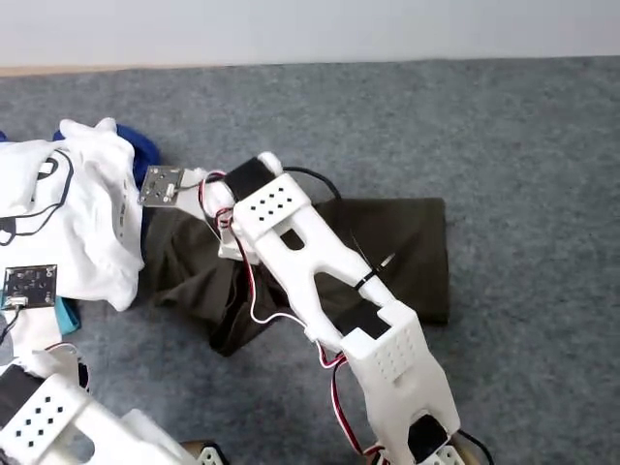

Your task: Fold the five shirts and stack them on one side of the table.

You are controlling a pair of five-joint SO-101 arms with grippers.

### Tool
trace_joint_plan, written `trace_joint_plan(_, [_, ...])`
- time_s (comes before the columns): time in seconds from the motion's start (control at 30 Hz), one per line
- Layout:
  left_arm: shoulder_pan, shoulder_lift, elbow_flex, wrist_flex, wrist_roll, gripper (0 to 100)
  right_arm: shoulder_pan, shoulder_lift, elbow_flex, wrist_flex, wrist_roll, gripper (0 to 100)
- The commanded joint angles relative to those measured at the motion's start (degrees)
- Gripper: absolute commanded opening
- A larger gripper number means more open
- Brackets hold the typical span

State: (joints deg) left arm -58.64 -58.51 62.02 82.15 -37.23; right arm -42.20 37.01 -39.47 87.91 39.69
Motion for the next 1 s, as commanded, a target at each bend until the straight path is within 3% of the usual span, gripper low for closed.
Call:
trace_joint_plan(0.0, [0.4, -0.6, -0.3, -0.5, 0.2, 10, 0.8, -0.1, -3.0, -0.3, -0.7, 14.7])
trace_joint_plan(0.43, [0.4, -0.6, -0.3, -0.5, 0.2, 10, -0.4, -0.3, -7.8, 5.8, -2.4, 14.7])
trace_joint_plan(0.67, [0.4, -0.7, -0.3, -0.5, 0.2, 10, -7.3, -0.3, -11.3, 14.5, 2.2, 14.7])
trace_joint_plan(0.97, [0.1, -0.7, -0.4, -0.5, 0.2, 10, -14.4, 1.4, -10.0, 14.3, -0.6, 19.7])
